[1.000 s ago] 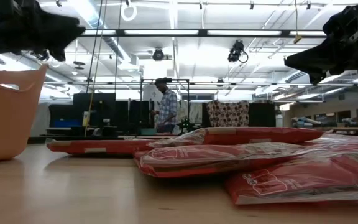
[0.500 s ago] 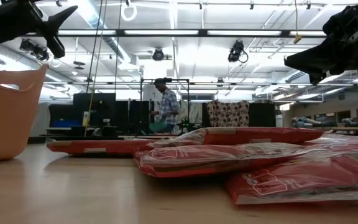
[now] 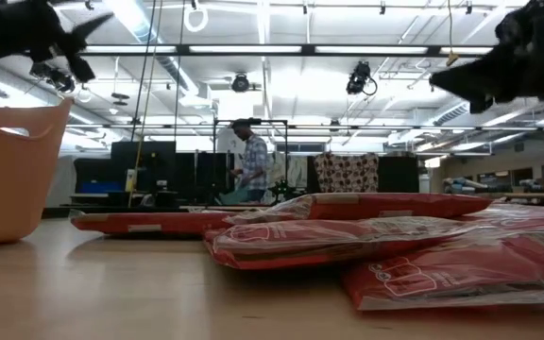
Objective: Sort popcorn bags into baskets
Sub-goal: Put the red popcorn bag into the orange container
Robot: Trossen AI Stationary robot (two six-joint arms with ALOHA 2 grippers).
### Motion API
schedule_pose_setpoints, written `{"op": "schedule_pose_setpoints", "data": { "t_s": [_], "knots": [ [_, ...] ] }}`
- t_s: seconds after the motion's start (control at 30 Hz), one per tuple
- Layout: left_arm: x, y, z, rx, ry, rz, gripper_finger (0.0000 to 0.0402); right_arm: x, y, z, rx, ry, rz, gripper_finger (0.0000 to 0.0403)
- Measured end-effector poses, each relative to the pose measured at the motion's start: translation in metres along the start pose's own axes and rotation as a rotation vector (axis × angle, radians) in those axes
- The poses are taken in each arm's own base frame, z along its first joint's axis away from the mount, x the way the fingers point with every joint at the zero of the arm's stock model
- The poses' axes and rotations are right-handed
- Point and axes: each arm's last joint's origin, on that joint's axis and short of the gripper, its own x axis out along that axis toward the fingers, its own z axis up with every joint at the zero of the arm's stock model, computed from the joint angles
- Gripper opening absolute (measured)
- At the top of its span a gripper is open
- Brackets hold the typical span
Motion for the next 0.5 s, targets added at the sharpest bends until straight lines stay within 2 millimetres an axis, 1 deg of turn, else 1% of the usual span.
{"op": "schedule_pose_setpoints", "data": {
  "t_s": [0.1,0.23,0.3,0.4,0.5],
  "knots": [
    [0.009,0.001,-0.003,0.062,0.0,0.105,0.0141,0.0,-0.005,0.015,0.142,-0.149,-0.054,0.0073],
    [0.027,-0.002,-0.011,0.116,0.051,0.197,0.0141,-0.005,-0.015,0.032,0.394,-0.348,-0.189,0.0073],
    [0.039,-0.006,-0.017,0.13,0.091,0.214,0.0141,-0.007,-0.018,0.037,0.463,-0.42,-0.238,0.0073],
    [0.056,-0.007,-0.026,0.152,0.174,0.241,0.0141,-0.01,-0.022,0.043,0.571,-0.507,-0.25,0.0073],
    [0.074,-0.008,-0.038,0.166,0.266,0.261,0.0141,-0.01,-0.023,0.044,0.72,-0.546,-0.227,0.0073]
  ]
}}
